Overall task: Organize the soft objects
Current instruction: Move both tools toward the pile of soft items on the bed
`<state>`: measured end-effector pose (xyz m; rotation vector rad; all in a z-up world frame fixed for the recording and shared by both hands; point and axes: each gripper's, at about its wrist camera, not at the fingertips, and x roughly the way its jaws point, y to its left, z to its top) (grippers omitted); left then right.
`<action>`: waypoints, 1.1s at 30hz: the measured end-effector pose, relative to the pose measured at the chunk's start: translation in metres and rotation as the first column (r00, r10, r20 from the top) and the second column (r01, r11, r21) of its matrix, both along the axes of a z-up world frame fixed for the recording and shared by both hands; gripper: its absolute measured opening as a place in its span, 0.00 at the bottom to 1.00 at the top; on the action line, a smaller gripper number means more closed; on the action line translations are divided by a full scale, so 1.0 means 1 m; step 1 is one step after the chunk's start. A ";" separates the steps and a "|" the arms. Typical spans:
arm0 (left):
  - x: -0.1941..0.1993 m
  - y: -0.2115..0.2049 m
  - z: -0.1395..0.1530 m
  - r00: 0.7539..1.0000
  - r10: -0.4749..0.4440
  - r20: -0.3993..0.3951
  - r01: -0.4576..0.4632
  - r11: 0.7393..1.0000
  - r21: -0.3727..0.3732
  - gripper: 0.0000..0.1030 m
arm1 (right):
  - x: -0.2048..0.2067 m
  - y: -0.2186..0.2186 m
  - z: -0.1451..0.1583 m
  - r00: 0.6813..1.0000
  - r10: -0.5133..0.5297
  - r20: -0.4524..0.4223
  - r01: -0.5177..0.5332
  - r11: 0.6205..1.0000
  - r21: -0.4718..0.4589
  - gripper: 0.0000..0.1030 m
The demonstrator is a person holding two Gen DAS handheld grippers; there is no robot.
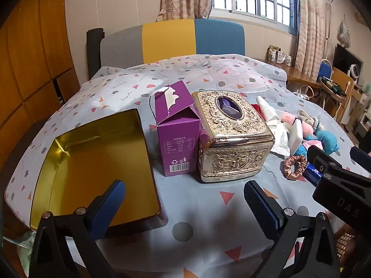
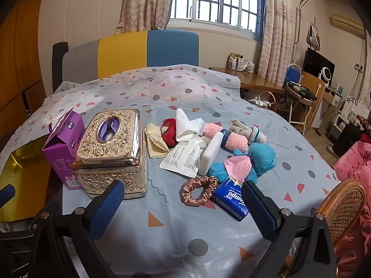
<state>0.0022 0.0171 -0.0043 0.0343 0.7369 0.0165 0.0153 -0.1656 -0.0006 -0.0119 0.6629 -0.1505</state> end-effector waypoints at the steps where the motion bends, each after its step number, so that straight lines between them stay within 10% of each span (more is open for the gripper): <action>1: 0.000 0.001 0.000 1.000 0.002 0.000 -0.002 1.000 -0.001 1.00 | 0.000 0.001 0.000 1.000 0.002 0.001 -0.002 1.000 0.000 1.00; 33: -0.005 0.006 -0.001 1.000 -0.001 -0.001 0.001 1.000 -0.006 1.00 | 0.001 -0.010 0.009 0.999 -0.009 0.033 0.010 1.000 -0.020 1.00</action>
